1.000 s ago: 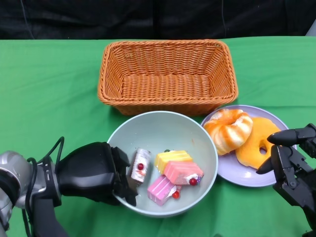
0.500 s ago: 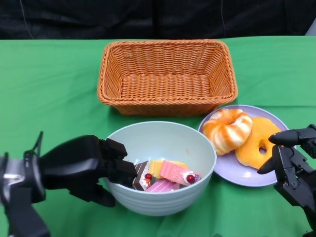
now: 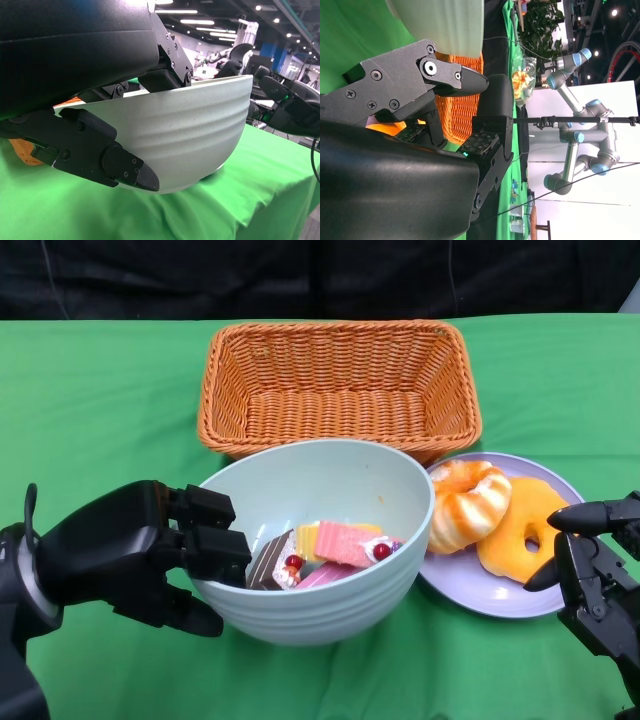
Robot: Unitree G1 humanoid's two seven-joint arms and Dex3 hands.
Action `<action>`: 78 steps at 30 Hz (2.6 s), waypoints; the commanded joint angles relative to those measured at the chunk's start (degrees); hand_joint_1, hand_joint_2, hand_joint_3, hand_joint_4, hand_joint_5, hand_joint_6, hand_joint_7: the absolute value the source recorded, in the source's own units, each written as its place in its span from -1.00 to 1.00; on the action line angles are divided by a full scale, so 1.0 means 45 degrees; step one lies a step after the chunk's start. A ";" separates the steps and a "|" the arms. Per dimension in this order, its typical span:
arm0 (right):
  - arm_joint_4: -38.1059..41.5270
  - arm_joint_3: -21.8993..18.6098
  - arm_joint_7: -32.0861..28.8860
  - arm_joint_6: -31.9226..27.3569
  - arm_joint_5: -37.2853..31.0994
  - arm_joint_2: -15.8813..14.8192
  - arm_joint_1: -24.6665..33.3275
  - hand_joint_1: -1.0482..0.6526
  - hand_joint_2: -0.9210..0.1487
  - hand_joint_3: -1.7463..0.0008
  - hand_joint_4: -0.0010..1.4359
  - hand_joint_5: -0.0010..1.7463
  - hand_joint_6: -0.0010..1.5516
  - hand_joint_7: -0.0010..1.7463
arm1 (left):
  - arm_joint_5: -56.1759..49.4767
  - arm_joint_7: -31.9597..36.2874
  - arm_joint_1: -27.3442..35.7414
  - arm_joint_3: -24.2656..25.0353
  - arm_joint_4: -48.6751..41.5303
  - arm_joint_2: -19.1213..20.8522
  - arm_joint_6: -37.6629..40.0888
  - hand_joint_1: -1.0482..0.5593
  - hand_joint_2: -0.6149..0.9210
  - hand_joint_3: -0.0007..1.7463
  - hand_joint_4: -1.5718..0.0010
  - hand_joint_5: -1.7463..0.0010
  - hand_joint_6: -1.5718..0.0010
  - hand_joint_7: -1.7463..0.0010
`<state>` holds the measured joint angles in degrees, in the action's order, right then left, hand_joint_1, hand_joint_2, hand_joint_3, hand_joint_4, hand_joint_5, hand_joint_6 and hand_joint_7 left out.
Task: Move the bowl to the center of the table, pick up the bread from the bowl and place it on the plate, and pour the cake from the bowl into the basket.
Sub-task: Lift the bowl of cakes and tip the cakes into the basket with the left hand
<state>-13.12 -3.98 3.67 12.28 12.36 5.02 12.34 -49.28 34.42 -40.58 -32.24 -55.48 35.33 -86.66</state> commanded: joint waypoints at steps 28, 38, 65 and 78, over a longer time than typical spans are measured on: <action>0.1319 -0.0114 -0.0071 0.0599 -0.0578 -0.0103 -0.0583 0.09 -0.80 0.27 -0.07 0.79 -0.11 0.37 | 0.5261 -0.5028 -0.1863 0.3382 -0.2122 -0.3466 0.0929 0.19 0.51 0.26 -0.07 -0.86 -0.02 -0.50; 0.1398 -0.0113 -0.0177 0.0567 -0.0701 -0.0104 -0.0552 0.08 -0.82 0.31 -0.05 0.78 -0.10 0.36 | 0.7889 -0.7996 -0.2113 0.4053 -0.2320 -0.4543 0.2012 0.23 0.50 0.29 -0.05 -0.87 -0.05 -0.48; 0.1902 -0.0146 -0.0044 0.1124 -0.1041 -0.0172 -0.0486 0.08 -0.85 0.36 -0.05 0.82 -0.09 0.39 | 1.3261 -1.4861 -0.3858 0.8110 -0.2647 -0.8234 0.9922 0.12 0.59 0.25 0.03 -1.00 0.16 -0.77; 0.2061 -0.0133 -0.0012 0.1299 -0.1104 -0.0205 -0.0454 0.09 -0.83 0.34 -0.05 0.83 -0.09 0.39 | 1.3451 -1.3642 -0.5008 0.9500 -0.3537 -0.8812 1.3047 0.11 0.51 0.27 0.04 -1.00 0.09 -0.69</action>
<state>-3.91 -4.27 3.71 17.27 7.66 4.78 9.91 9.91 -28.10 -60.67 9.15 -71.11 -4.23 -29.20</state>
